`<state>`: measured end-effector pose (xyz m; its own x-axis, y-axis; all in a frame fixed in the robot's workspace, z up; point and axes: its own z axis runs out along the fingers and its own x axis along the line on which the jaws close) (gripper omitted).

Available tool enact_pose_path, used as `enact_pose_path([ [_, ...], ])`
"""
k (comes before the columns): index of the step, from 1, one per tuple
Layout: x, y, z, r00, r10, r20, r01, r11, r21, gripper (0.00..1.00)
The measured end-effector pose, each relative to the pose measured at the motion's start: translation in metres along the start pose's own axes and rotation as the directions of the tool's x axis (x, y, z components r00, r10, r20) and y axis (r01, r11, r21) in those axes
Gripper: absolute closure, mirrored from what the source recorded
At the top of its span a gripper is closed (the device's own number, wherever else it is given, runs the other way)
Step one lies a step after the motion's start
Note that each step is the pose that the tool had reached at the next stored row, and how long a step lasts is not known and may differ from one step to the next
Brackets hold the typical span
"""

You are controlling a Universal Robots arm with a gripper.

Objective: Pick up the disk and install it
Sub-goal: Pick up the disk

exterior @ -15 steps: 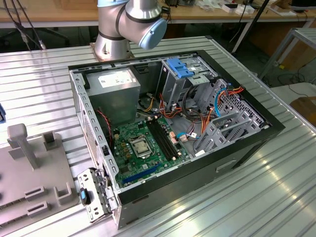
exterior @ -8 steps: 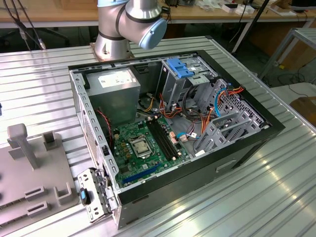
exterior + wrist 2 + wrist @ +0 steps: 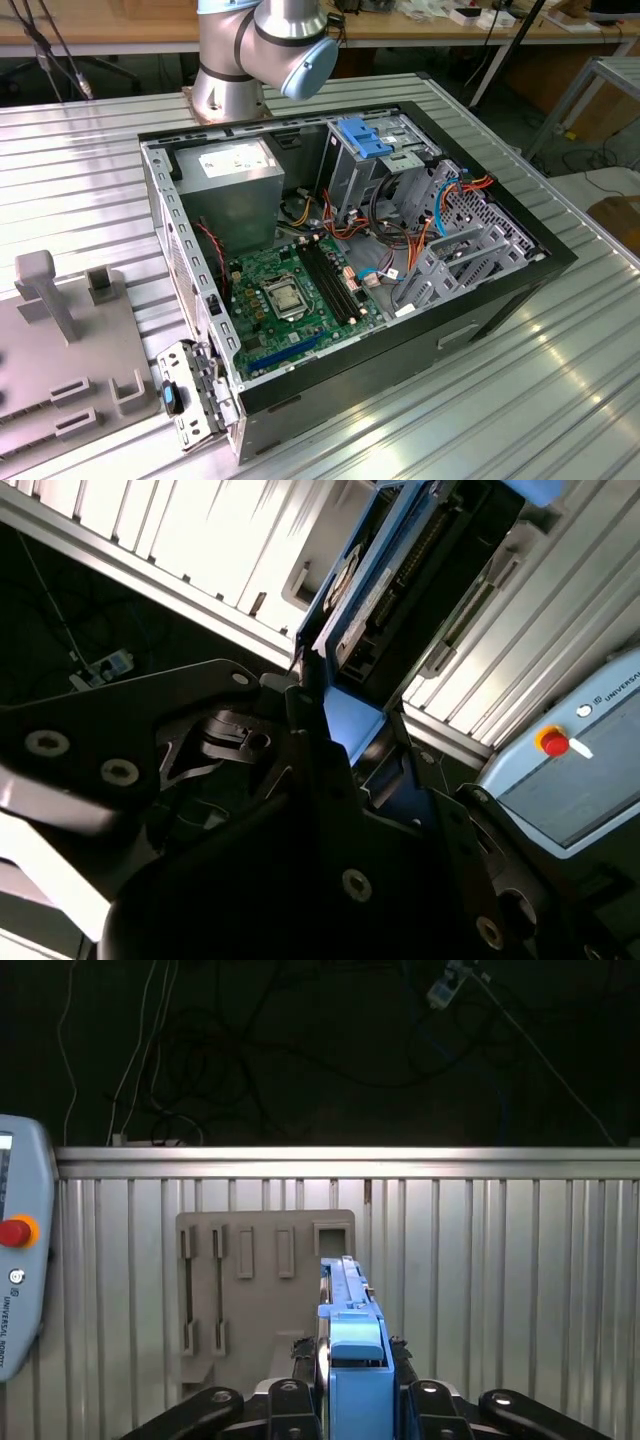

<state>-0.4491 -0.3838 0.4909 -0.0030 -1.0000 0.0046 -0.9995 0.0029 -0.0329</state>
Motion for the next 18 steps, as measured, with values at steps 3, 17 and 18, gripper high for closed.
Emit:
enact_pose_path([
  [3,0.0001,-0.0003,-0.0094,1.0000,0.000,0.0000,0.000,1.0000,0.0008,0.63],
  [17,0.0002,-0.0014,-0.0403,1.0000,0.000,0.0000,0.000,1.0000,0.0041,0.63],
  [18,0.0002,-0.0013,-0.0403,1.0000,0.000,0.0000,0.000,1.0000,0.0041,0.63],
])
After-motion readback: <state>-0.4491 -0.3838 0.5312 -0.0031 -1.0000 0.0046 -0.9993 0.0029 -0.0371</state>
